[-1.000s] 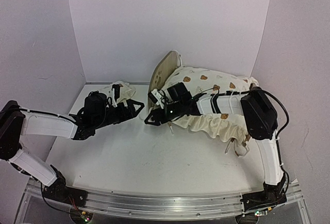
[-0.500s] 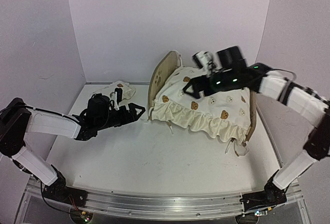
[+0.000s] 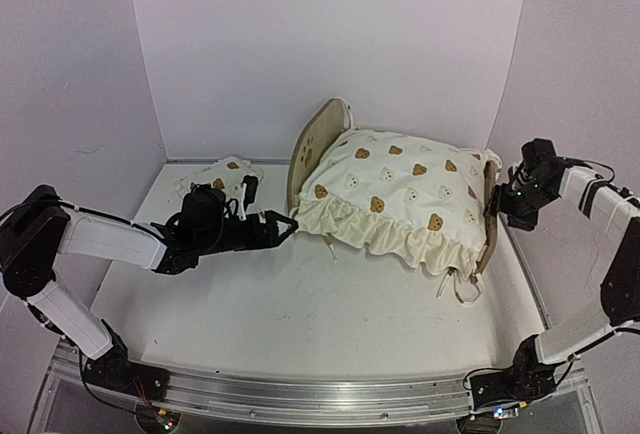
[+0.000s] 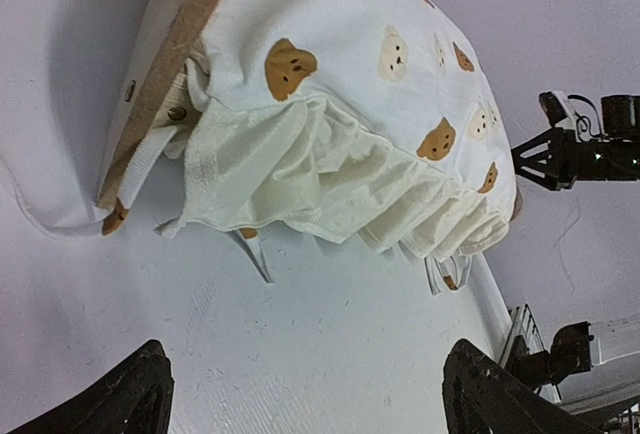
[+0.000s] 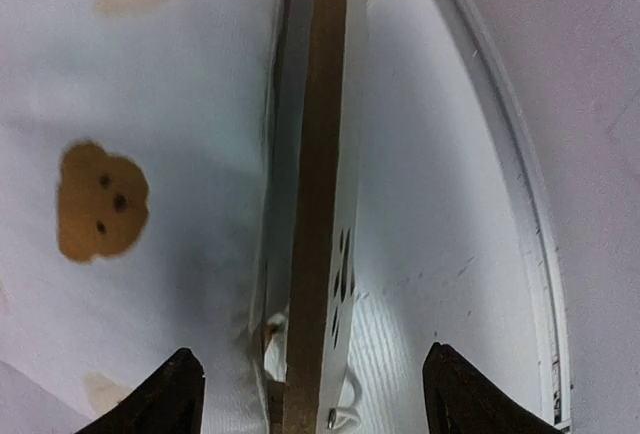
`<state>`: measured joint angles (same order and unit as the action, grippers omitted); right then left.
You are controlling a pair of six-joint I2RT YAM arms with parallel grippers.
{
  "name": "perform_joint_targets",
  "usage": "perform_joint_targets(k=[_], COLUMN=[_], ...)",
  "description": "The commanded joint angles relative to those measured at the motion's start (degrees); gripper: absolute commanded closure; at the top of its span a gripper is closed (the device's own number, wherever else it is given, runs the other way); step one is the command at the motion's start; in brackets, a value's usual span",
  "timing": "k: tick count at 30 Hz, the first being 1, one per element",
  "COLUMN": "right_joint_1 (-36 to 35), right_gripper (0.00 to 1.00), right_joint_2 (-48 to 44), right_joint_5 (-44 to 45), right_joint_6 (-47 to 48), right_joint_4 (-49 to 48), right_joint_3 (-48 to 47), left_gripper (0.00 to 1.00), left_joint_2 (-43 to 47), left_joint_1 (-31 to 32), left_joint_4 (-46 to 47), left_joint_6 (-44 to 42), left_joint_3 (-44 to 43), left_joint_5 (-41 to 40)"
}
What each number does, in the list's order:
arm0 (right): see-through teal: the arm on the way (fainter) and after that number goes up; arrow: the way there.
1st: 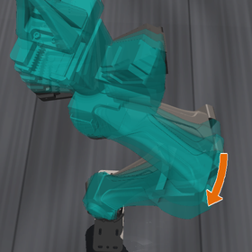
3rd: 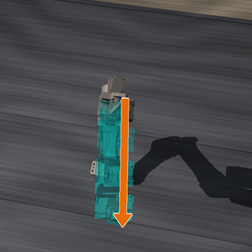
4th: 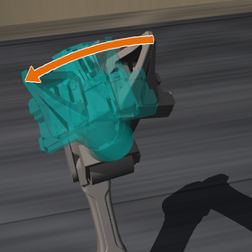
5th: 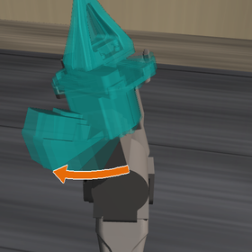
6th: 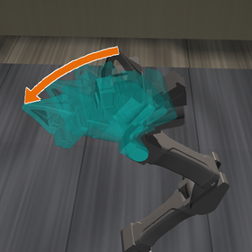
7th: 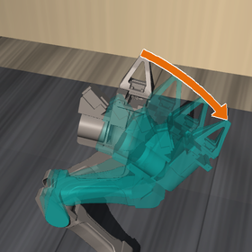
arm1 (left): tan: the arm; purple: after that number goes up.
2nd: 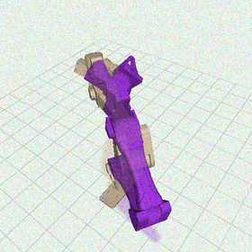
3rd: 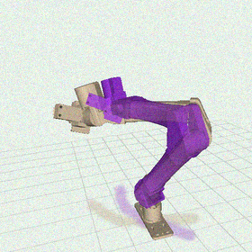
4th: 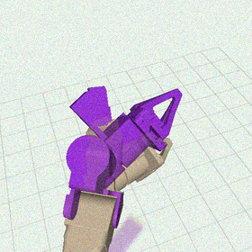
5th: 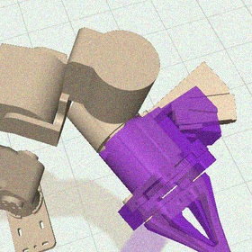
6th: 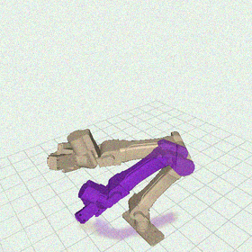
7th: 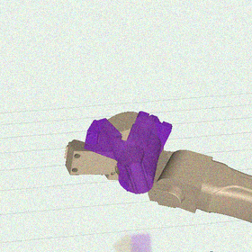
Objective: Set up the pet bed
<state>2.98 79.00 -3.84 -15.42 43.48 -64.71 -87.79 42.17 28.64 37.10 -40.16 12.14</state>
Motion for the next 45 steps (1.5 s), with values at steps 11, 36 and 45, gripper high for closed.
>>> perform_joint_targets(k=[11, 36, 45], right_joint_1=[-24.9, -75.1, -77.7], right_gripper=[0.44, 0.32, 0.64], right_joint_2=[-5.2, 2.0, 14.5], right_joint_5=[-17.4, 30.2, 40.9], right_joint_6=[-12.6, -21.3, -24.2], right_joint_4=[-17.5, -37.1, -54.2], right_joint_3=[10.0, 27.6, 31.2], left_gripper=[0.04, 0.08, 0.15], left_joint_2=[1.6, 4.6, 6.6], left_joint_1=[2.4, 13.3, 16.6], left_joint_4=[2.9, 11.4, 12.7], left_joint_6=[-6.3, -9.3, -9.2], left_joint_3=[-1.9, 6.8, 7.7], left_joint_5=[2.4, 0.1, -1.4])
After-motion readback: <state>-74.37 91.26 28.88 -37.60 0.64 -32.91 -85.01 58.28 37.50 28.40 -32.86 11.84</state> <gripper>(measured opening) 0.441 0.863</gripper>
